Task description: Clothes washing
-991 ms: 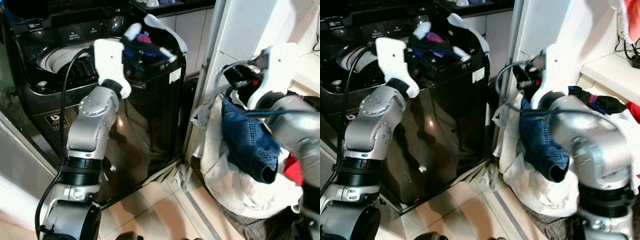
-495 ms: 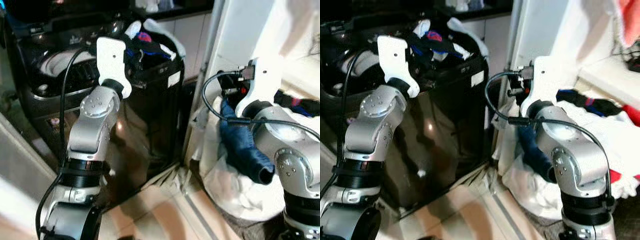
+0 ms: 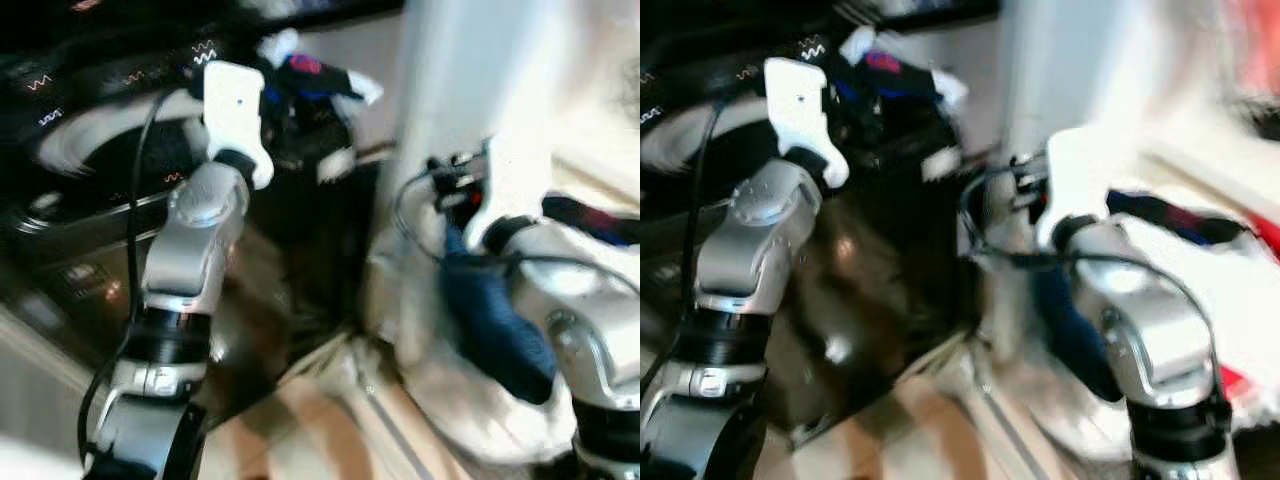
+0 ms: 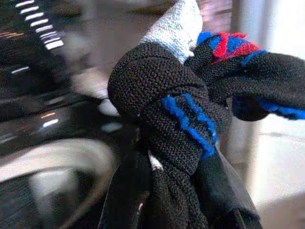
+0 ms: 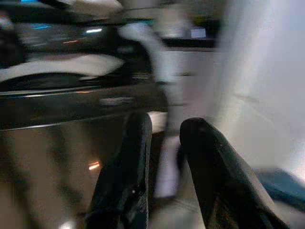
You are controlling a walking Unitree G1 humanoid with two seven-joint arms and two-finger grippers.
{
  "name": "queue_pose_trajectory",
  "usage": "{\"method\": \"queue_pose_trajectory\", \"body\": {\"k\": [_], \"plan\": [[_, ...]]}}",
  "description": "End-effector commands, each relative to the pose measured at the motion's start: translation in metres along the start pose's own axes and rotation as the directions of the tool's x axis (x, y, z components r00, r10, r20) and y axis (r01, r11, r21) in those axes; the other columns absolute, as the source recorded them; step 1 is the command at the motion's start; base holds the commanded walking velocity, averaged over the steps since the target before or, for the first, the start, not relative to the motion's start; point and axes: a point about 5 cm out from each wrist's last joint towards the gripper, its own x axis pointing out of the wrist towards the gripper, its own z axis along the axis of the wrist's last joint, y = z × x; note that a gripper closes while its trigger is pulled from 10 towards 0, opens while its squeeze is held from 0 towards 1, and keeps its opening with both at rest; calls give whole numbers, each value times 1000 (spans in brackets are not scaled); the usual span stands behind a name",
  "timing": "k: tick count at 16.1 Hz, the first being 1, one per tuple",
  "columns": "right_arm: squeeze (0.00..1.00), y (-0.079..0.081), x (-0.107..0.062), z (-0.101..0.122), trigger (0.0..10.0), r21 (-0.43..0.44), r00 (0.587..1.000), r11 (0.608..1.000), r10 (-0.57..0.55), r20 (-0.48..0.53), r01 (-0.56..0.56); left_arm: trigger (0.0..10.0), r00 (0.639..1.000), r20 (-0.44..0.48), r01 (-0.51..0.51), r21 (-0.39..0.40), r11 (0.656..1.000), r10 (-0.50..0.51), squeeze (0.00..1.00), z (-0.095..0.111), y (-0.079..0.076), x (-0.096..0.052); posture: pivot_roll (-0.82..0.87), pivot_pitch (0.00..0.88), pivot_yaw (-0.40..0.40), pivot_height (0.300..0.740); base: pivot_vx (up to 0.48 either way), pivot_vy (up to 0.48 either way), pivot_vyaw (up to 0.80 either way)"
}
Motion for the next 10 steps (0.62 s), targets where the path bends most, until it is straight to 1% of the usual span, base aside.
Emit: {"method": "queue_pose_trajectory", "body": {"k": [1, 2, 4, 6, 7, 8, 10], "plan": [[0, 2, -3, 6, 10000, -22, 999, 1000, 14, 35, -13, 10000, 1000, -3, -18, 3, 1000, 18, 0, 1, 4, 1, -18, 0, 30, 740, 405, 0, 800], [0, 2, -3, 4, 10000, -6, 999, 1000, 16, 29, -16, 10000, 1000, -4, -28, 0, 1000, 28, 0, 1, 7, 1, -22, 0, 36, 740, 401, 0, 0], [0, 2, -4, 3, 10000, -24, 999, 999, 27, 20, -26, 10000, 999, -13, -44, -5, 999, 43, 0, -1, 11, 3, -22, 0, 36, 740, 386, 0, 0], [0, 4, -4, 3, 10000, -20, 999, 999, 37, 22, -37, 10000, 997, -40, -59, 27, 998, 60, 0, -5, 14, 9, -24, 0, 40, 740, 0, 0, 0], [0, 5, -4, 3, 10000, -23, 999, 999, 46, 21, -45, 10000, 997, -57, -56, 55, 997, 60, 0, -7, 16, 14, -26, 0, 42, 740, 0, 0, 0], [0, 6, -5, 3, 10000, -25, 998, 998, 57, 17, -56, 10000, 995, -74, -57, 99, 993, 64, 0, -6, 22, 25, -26, 0, 41, 740, 0, 0, 0], [0, 7, -5, 2, 10000, -16, 997, 997, 72, 4, -72, 10000, 983, -155, -69, 199, 978, 101, 0, -10, 35, 38, -28, 0, 40, 740, 0, 0, 0]]}}
